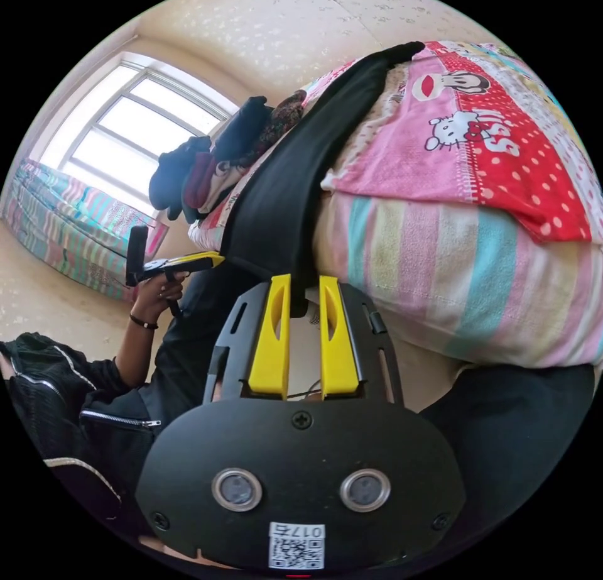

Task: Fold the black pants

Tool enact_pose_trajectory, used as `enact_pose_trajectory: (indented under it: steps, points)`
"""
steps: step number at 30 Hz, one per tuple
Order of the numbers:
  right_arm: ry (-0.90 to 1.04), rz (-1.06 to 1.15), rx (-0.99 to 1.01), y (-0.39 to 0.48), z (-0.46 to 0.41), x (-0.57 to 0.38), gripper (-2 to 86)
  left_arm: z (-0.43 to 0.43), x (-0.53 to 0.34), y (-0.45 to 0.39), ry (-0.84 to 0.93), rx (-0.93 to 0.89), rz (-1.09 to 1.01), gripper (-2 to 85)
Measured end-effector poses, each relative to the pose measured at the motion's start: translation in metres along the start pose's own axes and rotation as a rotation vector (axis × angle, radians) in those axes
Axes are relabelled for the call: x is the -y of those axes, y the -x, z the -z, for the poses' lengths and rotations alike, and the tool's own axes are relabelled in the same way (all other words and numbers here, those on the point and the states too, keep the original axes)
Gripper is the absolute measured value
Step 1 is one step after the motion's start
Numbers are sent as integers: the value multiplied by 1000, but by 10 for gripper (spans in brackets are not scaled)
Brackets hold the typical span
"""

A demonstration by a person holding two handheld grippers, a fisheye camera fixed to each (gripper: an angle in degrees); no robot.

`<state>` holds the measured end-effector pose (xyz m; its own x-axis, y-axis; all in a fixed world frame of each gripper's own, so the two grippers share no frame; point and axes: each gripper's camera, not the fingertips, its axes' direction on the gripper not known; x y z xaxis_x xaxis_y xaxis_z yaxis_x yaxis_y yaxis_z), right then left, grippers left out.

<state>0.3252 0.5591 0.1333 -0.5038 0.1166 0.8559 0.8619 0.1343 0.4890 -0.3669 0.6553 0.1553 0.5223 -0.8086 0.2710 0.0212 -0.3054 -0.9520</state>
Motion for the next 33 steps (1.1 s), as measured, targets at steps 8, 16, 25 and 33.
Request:
enact_pose_trajectory:
  steps: [8,16,25,33]
  points:
    - [-62,-47,120,-27,10,-2,116,36,-18,33,-161,-43,9,98]
    - [-26,-83,264,-45,-5,0,137,3,11,64,-131,-284,35,122]
    - [-62,-153,273,-59,-19,7,104,-31,39,70,13,-192,106,110]
    - [-110,-152,323,-54,1,14,54,-16,31,65,-39,-272,61,56]
